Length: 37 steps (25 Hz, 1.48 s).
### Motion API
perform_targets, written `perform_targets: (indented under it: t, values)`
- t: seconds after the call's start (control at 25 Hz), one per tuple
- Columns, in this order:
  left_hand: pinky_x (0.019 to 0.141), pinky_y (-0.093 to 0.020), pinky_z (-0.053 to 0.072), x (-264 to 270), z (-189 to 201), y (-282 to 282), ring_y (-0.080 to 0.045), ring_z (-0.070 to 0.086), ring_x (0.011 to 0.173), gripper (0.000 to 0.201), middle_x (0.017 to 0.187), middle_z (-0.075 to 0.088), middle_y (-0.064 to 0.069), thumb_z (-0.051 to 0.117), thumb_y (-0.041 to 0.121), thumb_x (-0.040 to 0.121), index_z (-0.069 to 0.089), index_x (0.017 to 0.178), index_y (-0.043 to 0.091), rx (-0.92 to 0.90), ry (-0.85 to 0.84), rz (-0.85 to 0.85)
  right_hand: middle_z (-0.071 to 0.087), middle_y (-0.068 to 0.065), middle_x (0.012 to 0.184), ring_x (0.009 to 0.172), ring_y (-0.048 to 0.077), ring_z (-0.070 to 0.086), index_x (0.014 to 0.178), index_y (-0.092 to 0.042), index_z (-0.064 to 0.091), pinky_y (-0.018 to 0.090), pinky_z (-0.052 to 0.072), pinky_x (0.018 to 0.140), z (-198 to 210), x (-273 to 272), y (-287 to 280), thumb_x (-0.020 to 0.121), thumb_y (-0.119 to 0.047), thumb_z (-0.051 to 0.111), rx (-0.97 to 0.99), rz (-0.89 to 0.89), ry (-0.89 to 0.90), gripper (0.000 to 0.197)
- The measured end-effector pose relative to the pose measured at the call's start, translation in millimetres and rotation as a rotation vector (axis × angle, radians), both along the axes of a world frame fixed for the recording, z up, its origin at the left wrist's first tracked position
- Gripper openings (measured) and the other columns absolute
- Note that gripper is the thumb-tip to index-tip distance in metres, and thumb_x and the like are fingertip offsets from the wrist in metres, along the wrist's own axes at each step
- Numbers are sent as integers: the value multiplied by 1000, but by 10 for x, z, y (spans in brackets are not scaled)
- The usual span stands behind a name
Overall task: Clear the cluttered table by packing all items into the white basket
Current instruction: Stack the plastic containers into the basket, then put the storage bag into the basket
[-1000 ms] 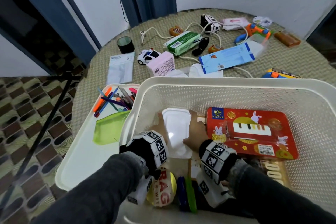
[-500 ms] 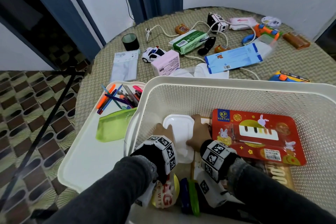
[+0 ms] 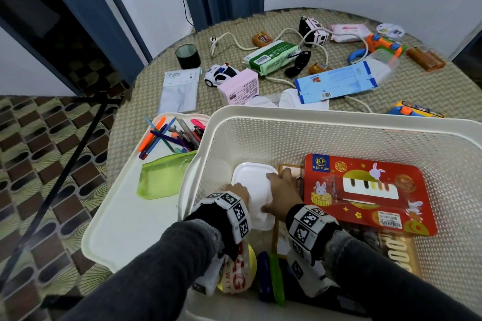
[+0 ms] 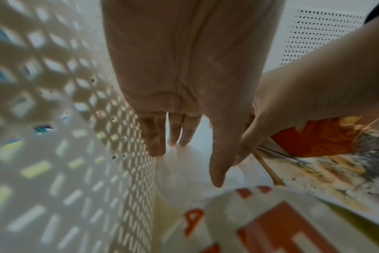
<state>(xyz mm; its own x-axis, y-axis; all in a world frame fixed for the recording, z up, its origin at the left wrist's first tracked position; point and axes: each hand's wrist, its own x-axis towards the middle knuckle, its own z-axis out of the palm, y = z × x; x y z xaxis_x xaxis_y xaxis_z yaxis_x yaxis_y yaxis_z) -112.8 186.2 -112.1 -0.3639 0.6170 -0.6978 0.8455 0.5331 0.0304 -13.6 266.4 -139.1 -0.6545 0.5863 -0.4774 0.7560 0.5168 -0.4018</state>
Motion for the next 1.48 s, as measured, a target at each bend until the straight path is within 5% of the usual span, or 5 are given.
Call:
perform_targets:
  t: [0.36,0.52,0.8,1.16,1.48]
  values:
    - [99,-26,37,-27,625,177,-23,48,125,49,137,50,-11,60,21,90,47,134,7,361,-119,205,42,14,130,122,27,42,138,-11,42,26,35,99,301,-117,124,84,-14,65,-136,-81,219,59]
    - [91,-29,45,-105,1252,196,-20,59,105,32,114,63,-7,66,25,86,63,113,8,601,-228,316,59,2,94,80,11,53,119,-11,61,17,36,62,622,-135,264,84,-11,63,-249,-105,371,35]
    - [60,-19,43,-350,2001,-415,-8,61,72,7,75,65,4,63,14,87,68,91,18,1062,-324,493,61,9,81,70,15,57,110,-10,66,23,47,60,1520,-152,128,88,-5,61,-447,-183,694,23]
    - [55,-12,41,-607,1619,-1907,-13,59,72,19,93,67,-24,59,1,88,65,88,20,1202,-287,780,62,18,89,66,20,56,101,-12,62,23,48,56,2249,-465,-1057,88,3,56,-687,-81,853,20]
    - [58,-10,43,-812,1165,-3646,-1,60,71,13,97,70,-16,59,8,91,67,101,11,1140,-178,950,59,13,87,70,23,57,105,-11,60,30,47,59,1770,-1135,-2693,88,-2,56,-767,39,682,19]
